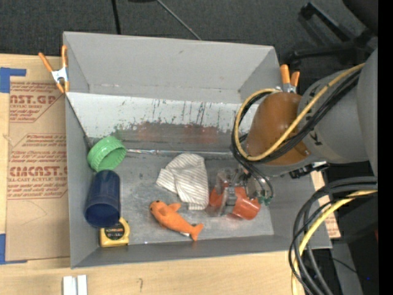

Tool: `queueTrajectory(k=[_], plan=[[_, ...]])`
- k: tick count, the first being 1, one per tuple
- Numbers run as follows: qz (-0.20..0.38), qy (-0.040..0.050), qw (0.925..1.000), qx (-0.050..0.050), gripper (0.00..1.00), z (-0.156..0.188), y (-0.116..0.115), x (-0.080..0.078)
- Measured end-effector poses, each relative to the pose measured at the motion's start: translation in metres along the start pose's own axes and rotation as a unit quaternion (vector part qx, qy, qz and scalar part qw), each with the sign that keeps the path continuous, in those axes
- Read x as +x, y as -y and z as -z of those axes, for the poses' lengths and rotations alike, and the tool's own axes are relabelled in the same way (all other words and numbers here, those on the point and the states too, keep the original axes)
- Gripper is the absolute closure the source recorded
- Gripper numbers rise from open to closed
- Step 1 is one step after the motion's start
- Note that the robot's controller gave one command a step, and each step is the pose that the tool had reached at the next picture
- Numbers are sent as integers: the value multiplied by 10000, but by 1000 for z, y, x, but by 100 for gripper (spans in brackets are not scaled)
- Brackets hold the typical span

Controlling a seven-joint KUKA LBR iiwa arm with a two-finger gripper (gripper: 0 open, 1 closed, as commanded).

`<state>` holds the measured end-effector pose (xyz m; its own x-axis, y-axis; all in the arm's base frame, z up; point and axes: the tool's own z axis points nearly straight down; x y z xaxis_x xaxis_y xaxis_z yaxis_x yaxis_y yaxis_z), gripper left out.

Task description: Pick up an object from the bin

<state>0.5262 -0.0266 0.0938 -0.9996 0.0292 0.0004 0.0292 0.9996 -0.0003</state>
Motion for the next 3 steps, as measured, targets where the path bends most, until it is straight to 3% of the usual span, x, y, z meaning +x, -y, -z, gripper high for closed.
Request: queueTrajectory(k=[1, 2, 3], plan=[[-92, 12, 10000, -2, 100, 71, -1, -11], [-94, 11, 10000, -1, 100, 71, -1, -11], [-14, 17, 10000, -4, 100, 179, -24, 4]])
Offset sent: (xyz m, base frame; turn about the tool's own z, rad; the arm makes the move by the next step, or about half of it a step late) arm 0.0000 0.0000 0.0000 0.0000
